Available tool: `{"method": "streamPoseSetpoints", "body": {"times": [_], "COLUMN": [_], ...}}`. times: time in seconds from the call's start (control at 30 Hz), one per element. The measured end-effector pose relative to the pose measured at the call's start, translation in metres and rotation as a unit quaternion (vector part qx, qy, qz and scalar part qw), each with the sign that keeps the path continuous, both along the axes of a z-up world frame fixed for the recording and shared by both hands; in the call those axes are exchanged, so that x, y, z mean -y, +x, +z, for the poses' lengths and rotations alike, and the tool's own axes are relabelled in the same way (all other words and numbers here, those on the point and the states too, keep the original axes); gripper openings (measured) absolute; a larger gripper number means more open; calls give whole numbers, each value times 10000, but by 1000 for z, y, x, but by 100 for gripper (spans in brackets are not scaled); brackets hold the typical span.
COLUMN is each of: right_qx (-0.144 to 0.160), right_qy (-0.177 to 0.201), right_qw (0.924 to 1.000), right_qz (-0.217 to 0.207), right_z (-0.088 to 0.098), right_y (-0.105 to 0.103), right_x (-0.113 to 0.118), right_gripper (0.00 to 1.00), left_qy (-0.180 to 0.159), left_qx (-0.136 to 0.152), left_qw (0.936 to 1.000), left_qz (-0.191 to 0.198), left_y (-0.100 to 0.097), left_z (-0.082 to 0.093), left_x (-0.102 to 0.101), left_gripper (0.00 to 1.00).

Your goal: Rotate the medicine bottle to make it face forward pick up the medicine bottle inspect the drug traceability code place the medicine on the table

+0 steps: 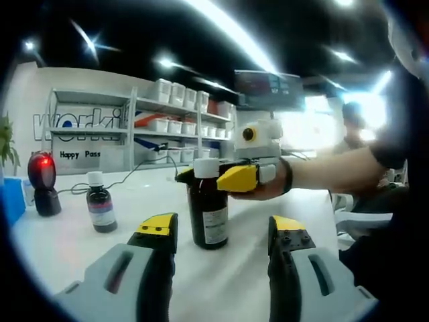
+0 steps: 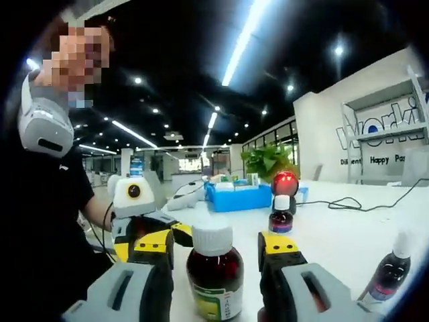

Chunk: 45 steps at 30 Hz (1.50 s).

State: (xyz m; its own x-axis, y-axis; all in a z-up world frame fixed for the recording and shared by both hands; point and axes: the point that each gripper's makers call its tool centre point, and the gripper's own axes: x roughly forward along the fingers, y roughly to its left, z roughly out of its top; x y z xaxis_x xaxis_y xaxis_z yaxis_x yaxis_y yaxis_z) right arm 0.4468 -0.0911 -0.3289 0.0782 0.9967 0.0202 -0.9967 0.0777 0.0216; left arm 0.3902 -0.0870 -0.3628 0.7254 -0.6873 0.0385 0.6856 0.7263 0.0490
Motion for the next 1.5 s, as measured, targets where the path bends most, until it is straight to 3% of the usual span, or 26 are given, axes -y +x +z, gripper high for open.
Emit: {"method": "streamPoseSetpoints", "body": {"times": [0.2,0.33,0.6,0.77,0.9,1.03,1.5], "right_qx": [140,112,190,181,158,343,338], "right_qy": [120,155,51,-114,-160,-357,-593], "right_qw": [9938,9901,9729,9588,9506,9421,9227], "right_qz": [-1096,-1387,-2306,-2832,-3097,-3317,-3794], "right_z": [16,20,17,3,-7,-19,-27], "right_y": [13,-7,-12,-8,-11,-13,-1], "right_x": [19,27,30,35,33,22,20], "right_gripper": [49,51,47,44,41,41,29], "left_qy": [-20,-10,11,13,-22,1,-66], "left_qx": [16,37,45,47,49,59,83], "left_qw": [10000,9998,9997,9996,9995,9994,9991], "left_qz": [87,182,245,281,320,355,406], "left_y": [2,3,4,5,6,6,6], "left_z": [1,1,1,1,2,1,4], "left_x": [-3,-5,-6,-8,-9,-10,-13], "left_gripper": [46,46,46,46,46,46,46]}}
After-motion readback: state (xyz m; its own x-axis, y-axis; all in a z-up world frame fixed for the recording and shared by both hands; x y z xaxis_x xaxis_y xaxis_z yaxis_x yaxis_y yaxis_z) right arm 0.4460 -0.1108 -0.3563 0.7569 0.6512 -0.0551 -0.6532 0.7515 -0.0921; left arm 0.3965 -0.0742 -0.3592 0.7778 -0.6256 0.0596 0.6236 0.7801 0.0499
